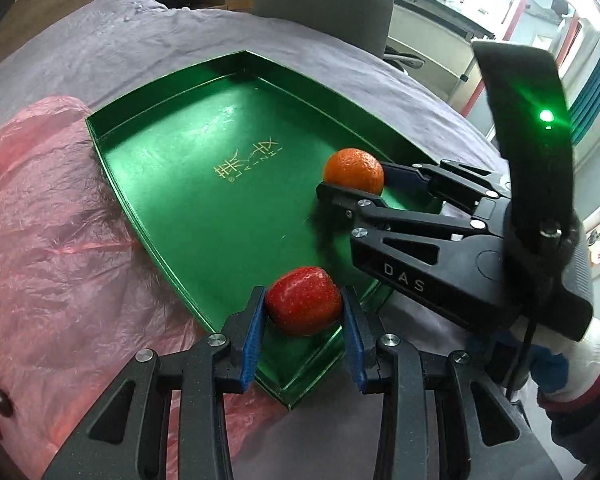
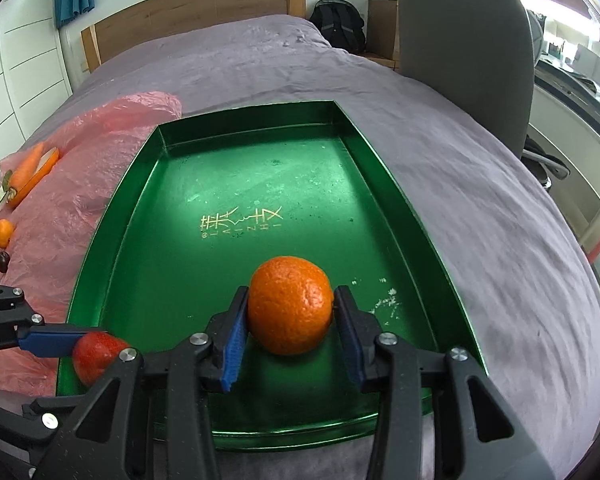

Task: Organize fruits
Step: 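Carry the tomato with the left tool into the green tray while the right tool drops the orange there, then move both open tools back over the remaining fruit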

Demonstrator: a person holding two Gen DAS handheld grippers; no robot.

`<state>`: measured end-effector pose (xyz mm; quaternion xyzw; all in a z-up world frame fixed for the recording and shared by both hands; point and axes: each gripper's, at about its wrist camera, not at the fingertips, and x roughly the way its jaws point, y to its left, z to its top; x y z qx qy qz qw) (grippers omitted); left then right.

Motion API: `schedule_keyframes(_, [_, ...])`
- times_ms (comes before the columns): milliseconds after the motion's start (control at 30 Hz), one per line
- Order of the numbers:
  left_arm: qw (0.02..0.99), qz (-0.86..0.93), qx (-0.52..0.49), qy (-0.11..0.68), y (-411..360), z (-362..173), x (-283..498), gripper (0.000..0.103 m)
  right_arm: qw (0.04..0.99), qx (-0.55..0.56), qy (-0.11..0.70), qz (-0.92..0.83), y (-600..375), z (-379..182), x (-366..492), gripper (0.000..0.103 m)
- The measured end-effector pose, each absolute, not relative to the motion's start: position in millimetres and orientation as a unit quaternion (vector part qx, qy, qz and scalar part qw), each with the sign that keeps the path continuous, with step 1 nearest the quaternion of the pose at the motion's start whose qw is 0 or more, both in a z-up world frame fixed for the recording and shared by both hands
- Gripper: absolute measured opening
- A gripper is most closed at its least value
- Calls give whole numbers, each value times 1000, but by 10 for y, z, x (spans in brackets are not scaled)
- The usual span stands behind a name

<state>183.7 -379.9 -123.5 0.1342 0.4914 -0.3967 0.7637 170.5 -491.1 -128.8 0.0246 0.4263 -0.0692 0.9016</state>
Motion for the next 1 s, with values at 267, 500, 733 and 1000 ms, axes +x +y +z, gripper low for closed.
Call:
schedule_keyframes(267, [796,-380,115,457,-3399,-927,1650,47,910,26,407,-80,-4889,-1114,1574,88])
schedule_keyframes(500, [825,-339,107,439,-2795,-717,1520,48,928,16,368,-53,-4548,-758,1413,88])
schedule_keyframes(733, [850,-273,77,444,-1977,-590,1471,56,940,7,342,1,-3949,-555,1319,88])
schedule_keyframes(1000, [873,-189,33,448,-940,-705,1455,56,936,-5,347,64,-3206,-566,1353,88])
